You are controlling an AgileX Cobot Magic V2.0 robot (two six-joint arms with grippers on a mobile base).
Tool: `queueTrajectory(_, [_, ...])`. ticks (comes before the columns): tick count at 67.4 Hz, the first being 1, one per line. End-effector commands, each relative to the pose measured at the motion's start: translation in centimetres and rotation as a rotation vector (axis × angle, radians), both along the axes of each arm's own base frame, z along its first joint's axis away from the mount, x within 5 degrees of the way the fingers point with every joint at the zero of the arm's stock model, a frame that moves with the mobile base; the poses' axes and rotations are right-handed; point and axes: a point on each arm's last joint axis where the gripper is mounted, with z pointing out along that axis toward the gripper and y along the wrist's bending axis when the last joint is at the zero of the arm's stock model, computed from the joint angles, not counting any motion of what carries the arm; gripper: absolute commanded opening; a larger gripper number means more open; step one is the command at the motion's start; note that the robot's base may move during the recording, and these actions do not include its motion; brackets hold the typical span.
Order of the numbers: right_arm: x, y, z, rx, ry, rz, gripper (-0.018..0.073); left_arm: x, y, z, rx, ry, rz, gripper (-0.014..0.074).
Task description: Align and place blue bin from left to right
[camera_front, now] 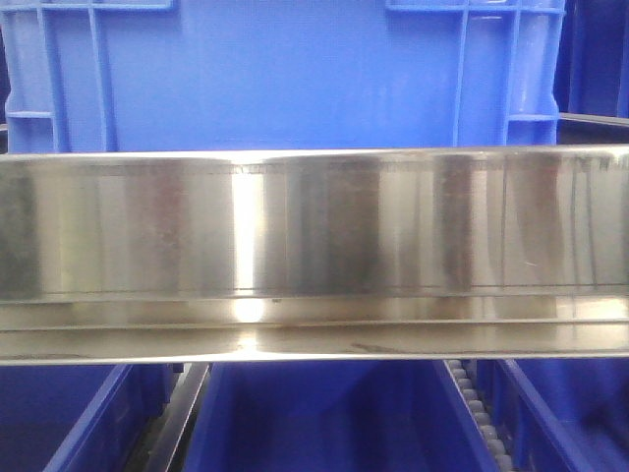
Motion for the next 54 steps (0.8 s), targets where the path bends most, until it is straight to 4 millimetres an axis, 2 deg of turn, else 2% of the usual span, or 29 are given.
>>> queueTrajectory(1, [1.0,0.2,0.2,0.016,0.014,-0.005,-0.0076,1.1,-0.2,0.7,-0.005,-0.064,-0.008,-0.0111])
queueTrajectory(10, [3.9,0.9,0.8,0.065,0.128,-0.005,-0.0076,4.1,-0.6,1.1,-0.030,0.025,-0.017,-0.0111])
queueTrajectory(18, [7.9,1.8,1.6,0.030,0.269,0.002,-0.0076,7.0,-0.9,2.3,-0.030,0.081,-0.016,-0.0111])
queueTrajectory(22, [10.3,2.4,1.8,0.016,0.323,0.003,-0.0076,9.1,-1.1,2.6,-0.029,0.094,-0.016,-0.0111])
queueTrajectory(33, [15.7,4.0,2.8,0.004,0.364,0.023,-0.0055,13.8,-1.6,3.4,-0.025,0.121,-0.016,-0.0111])
queueTrajectory(41, [19.0,5.7,2.9,-0.002,0.419,0.037,-0.0052,17.0,-1.9,4.0,-0.022,0.156,-0.014,-0.0111])
queueTrajectory(42, [19.7,6.1,2.5,-0.012,0.445,0.031,-0.0052,17.9,-2.1,3.8,-0.021,0.169,-0.016,-0.0111])
queueTrajectory(48, [22.0,7.6,2.1,-0.048,0.492,-0.020,-0.0052,20.1,-2.6,3.9,-0.012,0.198,0.005,-0.0111])
queueTrajectory(54, [23.2,9.2,2.6,-0.069,0.498,-0.051,-0.0052,21.7,-3.7,4.0,0.026,0.228,0.030,-0.0111])
